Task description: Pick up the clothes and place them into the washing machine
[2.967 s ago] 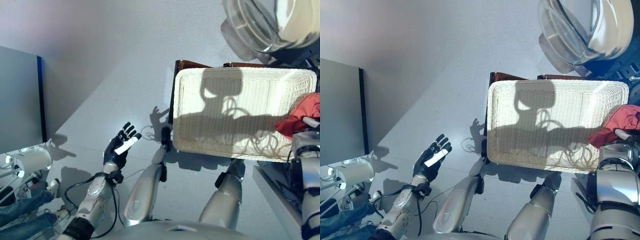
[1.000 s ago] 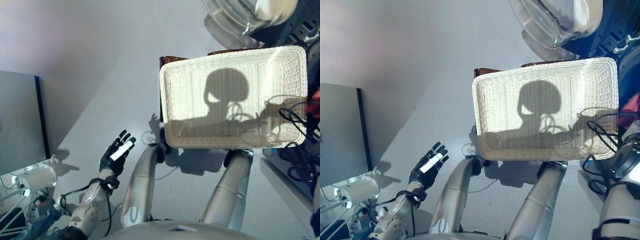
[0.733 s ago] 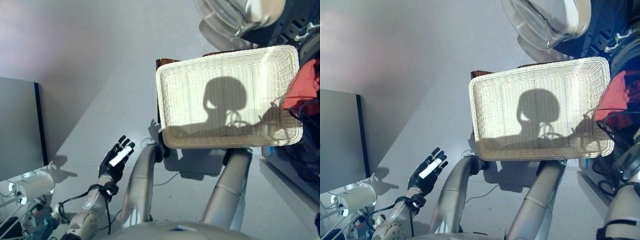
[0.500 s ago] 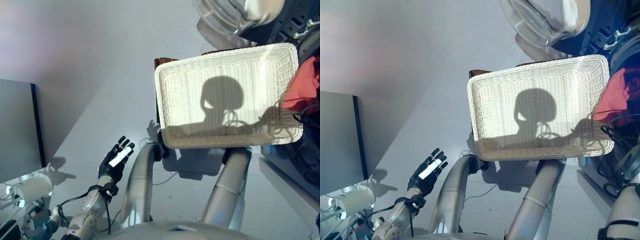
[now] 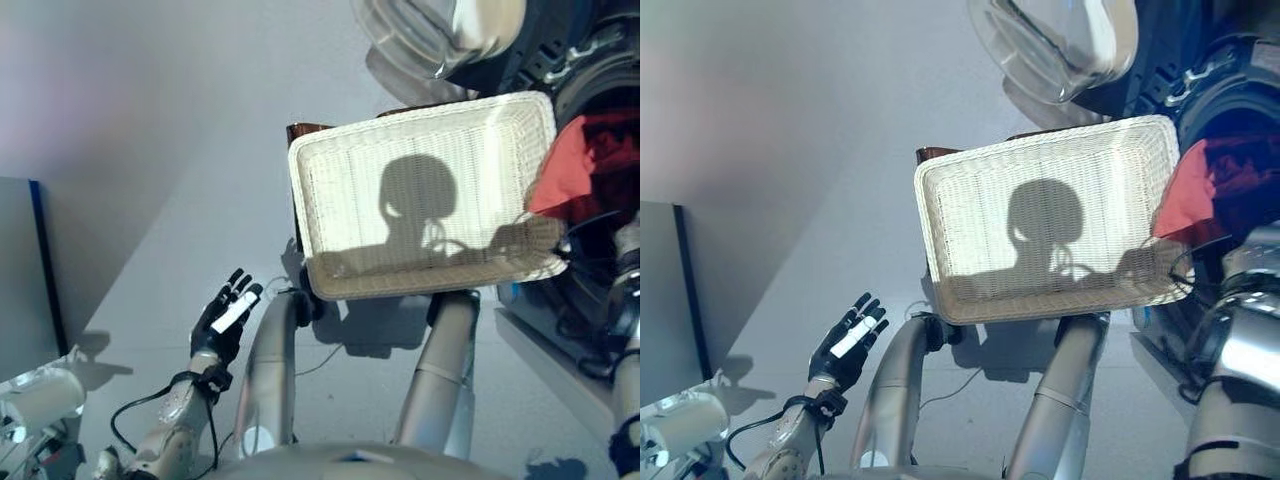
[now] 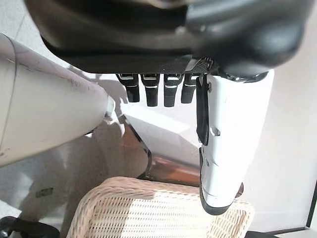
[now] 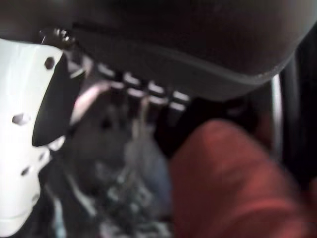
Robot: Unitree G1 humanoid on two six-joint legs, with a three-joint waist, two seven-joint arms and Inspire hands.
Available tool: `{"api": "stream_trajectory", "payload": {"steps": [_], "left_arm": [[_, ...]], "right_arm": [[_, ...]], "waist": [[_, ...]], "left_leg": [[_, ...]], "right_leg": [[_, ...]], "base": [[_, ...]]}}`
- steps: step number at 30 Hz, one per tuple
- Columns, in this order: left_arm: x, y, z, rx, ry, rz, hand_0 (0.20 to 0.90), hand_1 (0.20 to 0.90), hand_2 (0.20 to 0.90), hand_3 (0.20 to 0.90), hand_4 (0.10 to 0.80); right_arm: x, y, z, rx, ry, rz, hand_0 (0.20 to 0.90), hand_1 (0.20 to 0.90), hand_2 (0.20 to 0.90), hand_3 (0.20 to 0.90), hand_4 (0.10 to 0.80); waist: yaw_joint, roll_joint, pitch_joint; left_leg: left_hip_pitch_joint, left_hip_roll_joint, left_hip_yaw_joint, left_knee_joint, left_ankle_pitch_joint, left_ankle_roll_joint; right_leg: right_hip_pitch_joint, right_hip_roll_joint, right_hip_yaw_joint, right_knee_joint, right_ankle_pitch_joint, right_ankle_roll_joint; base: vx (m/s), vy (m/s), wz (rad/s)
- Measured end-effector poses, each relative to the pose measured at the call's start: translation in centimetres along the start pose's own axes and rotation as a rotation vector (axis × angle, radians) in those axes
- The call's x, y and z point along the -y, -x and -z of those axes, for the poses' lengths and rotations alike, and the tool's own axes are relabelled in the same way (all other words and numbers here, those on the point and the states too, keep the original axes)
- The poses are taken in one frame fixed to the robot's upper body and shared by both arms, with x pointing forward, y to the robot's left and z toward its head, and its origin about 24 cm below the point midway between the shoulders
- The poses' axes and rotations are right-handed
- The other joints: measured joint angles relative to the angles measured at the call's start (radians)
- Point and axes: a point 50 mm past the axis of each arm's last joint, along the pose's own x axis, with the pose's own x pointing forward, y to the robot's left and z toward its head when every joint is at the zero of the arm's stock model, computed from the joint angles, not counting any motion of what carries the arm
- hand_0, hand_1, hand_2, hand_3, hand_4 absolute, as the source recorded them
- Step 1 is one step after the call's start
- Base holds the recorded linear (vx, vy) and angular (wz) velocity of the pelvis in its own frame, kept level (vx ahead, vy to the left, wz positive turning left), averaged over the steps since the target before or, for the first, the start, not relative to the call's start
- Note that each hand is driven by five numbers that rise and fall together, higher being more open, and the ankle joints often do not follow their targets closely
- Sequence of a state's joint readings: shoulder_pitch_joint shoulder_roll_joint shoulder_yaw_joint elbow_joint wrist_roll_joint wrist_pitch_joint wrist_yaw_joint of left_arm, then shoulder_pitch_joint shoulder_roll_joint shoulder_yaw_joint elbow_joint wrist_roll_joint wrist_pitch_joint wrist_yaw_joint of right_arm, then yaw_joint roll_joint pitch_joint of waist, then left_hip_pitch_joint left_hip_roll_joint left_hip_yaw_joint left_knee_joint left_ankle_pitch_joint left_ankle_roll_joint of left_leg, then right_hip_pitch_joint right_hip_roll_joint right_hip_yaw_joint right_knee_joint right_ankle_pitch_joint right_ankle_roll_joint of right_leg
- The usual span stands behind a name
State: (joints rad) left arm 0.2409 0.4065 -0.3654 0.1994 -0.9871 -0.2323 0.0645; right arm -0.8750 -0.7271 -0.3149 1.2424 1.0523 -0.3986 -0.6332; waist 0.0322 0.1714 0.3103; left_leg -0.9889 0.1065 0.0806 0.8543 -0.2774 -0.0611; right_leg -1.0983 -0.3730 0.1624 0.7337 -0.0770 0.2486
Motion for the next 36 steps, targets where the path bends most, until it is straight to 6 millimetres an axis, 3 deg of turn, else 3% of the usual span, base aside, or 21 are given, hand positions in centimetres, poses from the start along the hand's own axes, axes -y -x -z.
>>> {"api": "stream_trajectory", "payload": {"steps": [4, 7, 13, 21, 28, 36], "left_arm": [[-0.5, 0.0, 0.3, -0.001, 0.005, -0.029, 0.900, 0.900, 0.900, 0.900, 0.800], [-0.8, 0.1, 0.3, 0.002, 0.004, -0.041, 0.900, 0.900, 0.900, 0.900, 0.800], [-0.9, 0.0, 0.2, 0.009, -0.011, -0.031, 0.900, 0.900, 0.900, 0.900, 0.800], [-1.4, 0.0, -0.5, 0.027, -0.043, -0.024, 0.900, 0.900, 0.900, 0.900, 0.800], [-1.2, 0.2, -0.3, 0.019, -0.047, 0.007, 0.900, 0.900, 0.900, 0.900, 0.800], [-1.2, 0.2, -0.3, 0.021, -0.048, 0.007, 0.900, 0.900, 0.900, 0.900, 0.800]], "right_arm": [[1.2, 3.1, 6.0, -0.097, 0.056, -0.054, 0.900, 0.900, 0.900, 0.900, 0.800], [2.1, 4.8, 8.5, -0.111, 0.087, -0.076, 0.900, 0.900, 0.900, 0.900, 0.800], [2.2, 4.0, 7.9, -0.101, 0.122, -0.047, 0.900, 0.900, 0.900, 0.900, 0.800], [2.5, 1.4, 5.1, -0.063, 0.296, 0.043, 0.900, 0.900, 0.900, 0.900, 0.800], [2.0, 1.5, 5.2, -0.020, 0.473, -0.026, 0.900, 0.900, 0.900, 0.900, 0.800], [1.2, 1.5, 4.5, 0.009, 0.500, -0.019, 0.900, 0.900, 0.900, 0.900, 0.800]], "waist": [[-0.016, -0.006, 0.001], [-0.013, -0.006, 0.001], [0.010, -0.004, 0.003], [0.066, -0.003, 0.003], [0.065, 0.002, 0.006], [0.068, 0.016, 0.014]], "left_leg": [[0.019, 0.003, 0.004, -0.013, -0.001, 0.001], [0.020, 0.003, 0.005, -0.020, 0.001, 0.001], [0.021, 0.003, 0.006, -0.022, 0.000, 0.002], [0.021, -0.003, 0.006, -0.021, 0.004, 0.007], [0.021, -0.003, 0.006, -0.025, 0.005, 0.007], [0.021, -0.003, 0.009, -0.039, 0.009, 0.007]], "right_leg": [[0.020, 0.003, -0.004, -0.027, 0.011, -0.005], [0.021, 0.003, -0.006, -0.040, 0.017, -0.007], [0.023, -0.001, -0.009, -0.043, 0.017, -0.006], [0.028, -0.013, -0.014, -0.040, 0.017, -0.007], [0.028, -0.012, -0.015, -0.045, 0.018, -0.005], [0.028, -0.012, -0.019, -0.065, 0.029, -0.001]], "base": [[-0.013, 0.017, -0.08], [-0.005, 0.018, -0.04], [0.000, 0.000, 0.00], [-0.004, -0.011, 0.03], [0.000, 0.000, 0.00], [0.000, 0.000, 0.00]]}}
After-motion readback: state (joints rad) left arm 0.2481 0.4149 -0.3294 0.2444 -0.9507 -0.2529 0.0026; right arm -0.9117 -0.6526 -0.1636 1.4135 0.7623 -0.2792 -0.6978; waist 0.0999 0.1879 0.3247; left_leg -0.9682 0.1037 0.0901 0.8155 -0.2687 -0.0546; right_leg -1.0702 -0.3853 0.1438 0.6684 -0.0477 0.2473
